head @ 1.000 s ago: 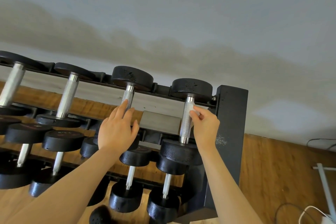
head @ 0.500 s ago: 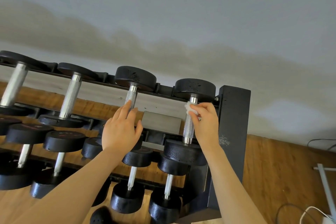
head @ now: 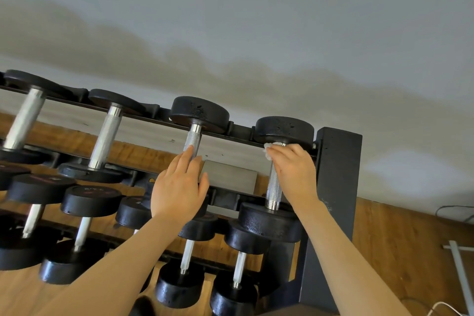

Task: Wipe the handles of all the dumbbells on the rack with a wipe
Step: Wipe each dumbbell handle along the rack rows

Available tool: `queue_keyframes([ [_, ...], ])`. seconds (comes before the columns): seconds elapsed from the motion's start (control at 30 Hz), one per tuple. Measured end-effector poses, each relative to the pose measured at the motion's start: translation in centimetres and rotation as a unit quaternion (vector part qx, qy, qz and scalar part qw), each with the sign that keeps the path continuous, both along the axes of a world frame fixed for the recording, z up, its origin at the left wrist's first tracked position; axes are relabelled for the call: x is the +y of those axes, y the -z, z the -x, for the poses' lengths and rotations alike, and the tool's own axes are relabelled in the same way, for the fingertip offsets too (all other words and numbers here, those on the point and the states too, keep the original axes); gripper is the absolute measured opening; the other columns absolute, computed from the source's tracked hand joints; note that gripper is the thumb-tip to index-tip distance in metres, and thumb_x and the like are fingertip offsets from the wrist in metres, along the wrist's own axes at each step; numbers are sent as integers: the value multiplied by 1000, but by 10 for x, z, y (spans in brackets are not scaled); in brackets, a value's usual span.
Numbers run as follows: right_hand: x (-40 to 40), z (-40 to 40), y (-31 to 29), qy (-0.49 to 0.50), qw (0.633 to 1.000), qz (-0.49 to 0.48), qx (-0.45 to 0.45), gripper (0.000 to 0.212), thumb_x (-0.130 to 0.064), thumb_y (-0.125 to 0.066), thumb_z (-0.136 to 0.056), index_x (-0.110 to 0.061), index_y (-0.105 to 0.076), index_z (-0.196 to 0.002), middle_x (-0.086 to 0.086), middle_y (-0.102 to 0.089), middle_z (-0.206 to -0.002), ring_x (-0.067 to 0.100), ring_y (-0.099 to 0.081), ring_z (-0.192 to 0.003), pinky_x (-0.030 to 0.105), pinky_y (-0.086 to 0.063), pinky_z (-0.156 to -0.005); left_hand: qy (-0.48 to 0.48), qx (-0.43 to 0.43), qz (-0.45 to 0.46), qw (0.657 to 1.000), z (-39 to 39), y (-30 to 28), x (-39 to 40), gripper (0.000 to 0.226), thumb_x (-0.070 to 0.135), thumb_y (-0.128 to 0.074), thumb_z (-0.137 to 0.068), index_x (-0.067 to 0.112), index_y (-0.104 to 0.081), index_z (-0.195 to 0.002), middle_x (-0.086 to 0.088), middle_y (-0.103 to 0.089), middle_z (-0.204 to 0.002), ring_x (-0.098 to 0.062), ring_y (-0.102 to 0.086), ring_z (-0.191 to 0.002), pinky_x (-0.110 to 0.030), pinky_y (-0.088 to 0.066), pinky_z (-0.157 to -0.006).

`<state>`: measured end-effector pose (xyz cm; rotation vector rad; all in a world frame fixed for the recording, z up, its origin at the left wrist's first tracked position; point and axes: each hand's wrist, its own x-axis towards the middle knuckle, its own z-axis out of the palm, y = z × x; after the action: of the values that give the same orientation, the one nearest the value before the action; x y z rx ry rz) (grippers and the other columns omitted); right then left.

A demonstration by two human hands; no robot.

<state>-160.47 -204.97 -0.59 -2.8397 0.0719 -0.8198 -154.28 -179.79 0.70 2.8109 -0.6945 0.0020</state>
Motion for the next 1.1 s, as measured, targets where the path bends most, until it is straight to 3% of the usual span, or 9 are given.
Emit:
queue_keyframes([
  [0.13,-6,2,-2,39,998,46,0,22,-7,-80,-74,-13,-75,-95,-1,-74,-99,22,-59,-71,32,-47,-59,-2,5,-3,1000,0,1,1,43,36,-49,-97,13,-57,-133,-8,-43,-151,-26,-49,-133,-43,-53,-91],
  [0.23,-4,11,3,51,998,23,-9,26,-16,-81,-76,-10,-74,-100,5,-72,-106,23,-66,-72,34,-54,-62,0,4,0,1000,0,2,1,43,35,-51,-96,13,-57,-133,-9,-45,-150,-26,-50,-132,-43,-54,-90],
  [0.37,-5,7,0,50,999,15,-3,20,-22,-74,-80,-11,-75,-96,4,-74,-101,21,-70,-74,33,-58,-59,2,5,0,1000,-1,2,1,45,36,-49,-95,13,-57,-133,-9,-46,-149,-26,-50,-132,-44,-54,-91],
  [0.57,-17,0,-9,-10,998,4,61,9,-18,-75,-81,-13,-75,-88,0,-74,-98,19,-71,-73,34,-57,-53,3,15,0,1000,0,-1,1,48,39,-42,-96,12,-56,-134,-9,-45,-150,-26,-50,-132,-45,-54,-92],
  [0.7,-22,5,-3,-39,998,10,52,21,-27,-59,-89,-13,-74,-92,-1,-74,-101,16,-71,-78,33,-58,-54,4,12,-3,1000,-1,1,1,46,37,-49,-96,11,-56,-133,-10,-47,-148,-27,-51,-131,-45,-55,-90],
  [0.77,-20,1,-5,-35,999,5,38,13,-18,-68,-85,-13,-74,-95,1,-74,-100,17,-72,-79,33,-58,-55,6,14,-5,1000,-1,1,1,47,38,-46,-96,13,-55,-135,-9,-46,-149,-26,-49,-133,-45,-55,-91],
  [0.87,-19,-6,-3,-16,999,-6,50,27,-7,-78,-77,-12,-73,-103,4,-73,-102,21,-72,-83,37,-59,-56,5,15,-8,1000,-1,1,1,49,39,-43,-95,14,-55,-136,-8,-46,-149,-25,-49,-133,-45,-56,-90],
  [1.0,-23,4,5,-63,997,4,46,17,-18,-64,-88,-15,-74,-101,-2,-71,-110,16,-71,-84,33,-59,-56,6,16,-11,1000,-1,1,1,50,40,-42,-95,13,-55,-135,-9,-47,-149,-25,-49,-133,-45,-56,-89],
  [1.1,-29,2,-4,-89,994,29,57,31,-34,-49,-92,-19,-75,-99,-5,-72,-108,11,-70,-86,29,-58,-58,5,17,-14,1000,-1,1,1,50,40,-40,-95,14,-55,-136,-8,-46,-149,-25,-49,-133,-44,-56,-89],
])
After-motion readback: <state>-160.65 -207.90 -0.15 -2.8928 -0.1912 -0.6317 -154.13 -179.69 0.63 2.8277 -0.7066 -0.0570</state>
